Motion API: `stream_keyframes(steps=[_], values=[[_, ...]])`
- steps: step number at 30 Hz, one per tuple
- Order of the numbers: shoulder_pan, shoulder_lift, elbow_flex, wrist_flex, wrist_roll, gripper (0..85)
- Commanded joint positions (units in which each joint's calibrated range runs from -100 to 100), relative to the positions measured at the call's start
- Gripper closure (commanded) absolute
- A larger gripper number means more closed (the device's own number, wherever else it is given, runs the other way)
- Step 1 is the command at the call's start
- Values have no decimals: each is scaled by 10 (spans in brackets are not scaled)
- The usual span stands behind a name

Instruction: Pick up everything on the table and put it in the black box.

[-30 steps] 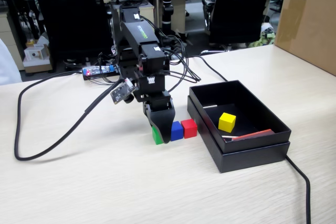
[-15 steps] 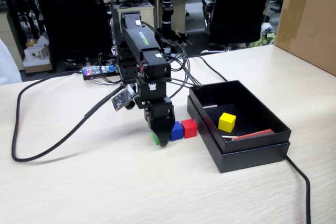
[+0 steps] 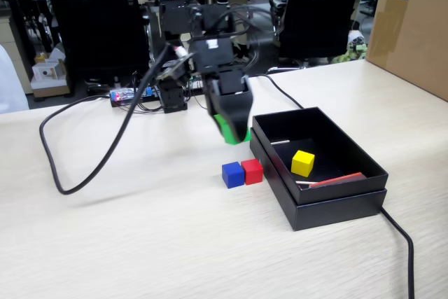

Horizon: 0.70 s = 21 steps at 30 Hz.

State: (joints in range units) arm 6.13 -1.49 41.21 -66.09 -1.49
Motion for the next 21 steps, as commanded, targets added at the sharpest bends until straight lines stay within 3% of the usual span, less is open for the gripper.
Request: stream_keyframes(steps=[1,7,21], values=[[35,-25,80,-2,-3,682],[98,69,133,-2,4,681],[128,250,164,-2,23,681]])
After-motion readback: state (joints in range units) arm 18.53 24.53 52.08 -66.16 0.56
